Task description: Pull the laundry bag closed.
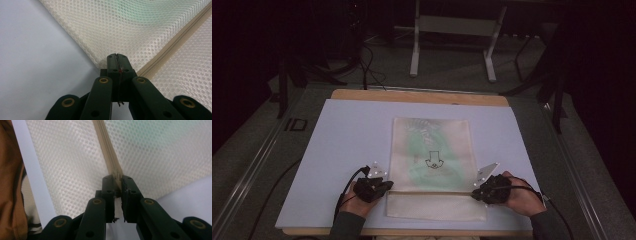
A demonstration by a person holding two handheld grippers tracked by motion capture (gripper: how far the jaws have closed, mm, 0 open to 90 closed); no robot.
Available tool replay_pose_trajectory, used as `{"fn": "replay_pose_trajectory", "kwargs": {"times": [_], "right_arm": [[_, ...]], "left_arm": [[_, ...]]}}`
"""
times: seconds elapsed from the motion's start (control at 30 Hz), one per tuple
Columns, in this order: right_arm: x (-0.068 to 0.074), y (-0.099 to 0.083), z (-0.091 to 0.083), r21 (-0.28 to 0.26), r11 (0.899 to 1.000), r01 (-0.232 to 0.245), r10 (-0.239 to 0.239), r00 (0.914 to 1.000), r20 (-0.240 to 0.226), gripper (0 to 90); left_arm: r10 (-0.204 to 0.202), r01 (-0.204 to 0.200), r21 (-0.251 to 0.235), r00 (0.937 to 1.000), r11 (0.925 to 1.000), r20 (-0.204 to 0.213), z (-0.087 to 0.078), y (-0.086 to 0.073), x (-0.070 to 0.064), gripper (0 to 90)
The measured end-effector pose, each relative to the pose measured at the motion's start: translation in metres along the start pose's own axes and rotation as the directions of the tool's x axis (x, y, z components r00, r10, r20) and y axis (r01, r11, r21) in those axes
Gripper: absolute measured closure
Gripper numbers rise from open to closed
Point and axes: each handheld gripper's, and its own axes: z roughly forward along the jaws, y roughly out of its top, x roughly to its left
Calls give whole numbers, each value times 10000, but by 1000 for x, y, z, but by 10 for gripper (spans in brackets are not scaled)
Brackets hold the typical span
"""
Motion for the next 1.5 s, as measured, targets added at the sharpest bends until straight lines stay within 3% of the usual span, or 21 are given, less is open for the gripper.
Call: {"fn": "replay_pose_trajectory", "kwargs": {"times": [0.13, 0.23, 0.5, 0.77, 1.1, 1.2, 1.5], "right_arm": [[-2, -9, 1, 135, 9997, -220, 219, 9997, 57, 823], [-4, -13, 2, -104, 9991, -400, 400, 9992, -60, 823], [-4, -15, 2, -202, 9985, -513, 512, 9987, -86, 820], [-3, -20, 0, -794, 9946, -671, 675, 9977, 18, 746], [-1, -24, 0, -1365, 9848, -1073, 1108, 9937, 176, 611], [-2, -26, -3, -1565, 9806, -1177, 1236, 9919, 283, 588], [-8, -35, -9, -2066, 9639, -1681, 1813, 9823, 466, 546]], "left_arm": [[-3, 3, -2, 10000, 10000, -10, 0, 0, 0, 896], [19, -19, 4, 10000, 10000, -19, 0, 0, 0, 896], [32, -32, 17, 10000, 10000, -78, 0, 1, -1, 895], [70, -70, 30, 9999, 10000, -74, 0, 1, -1, 893], [260, -261, -48, 9996, 9996, -129, -3, -1, -2, 890], [356, -362, -137, 9984, 9993, -450, -7, -1, -1, 891], [61, -97, -435, 9967, 9990, -809, -13, -3, 4, 891]]}}
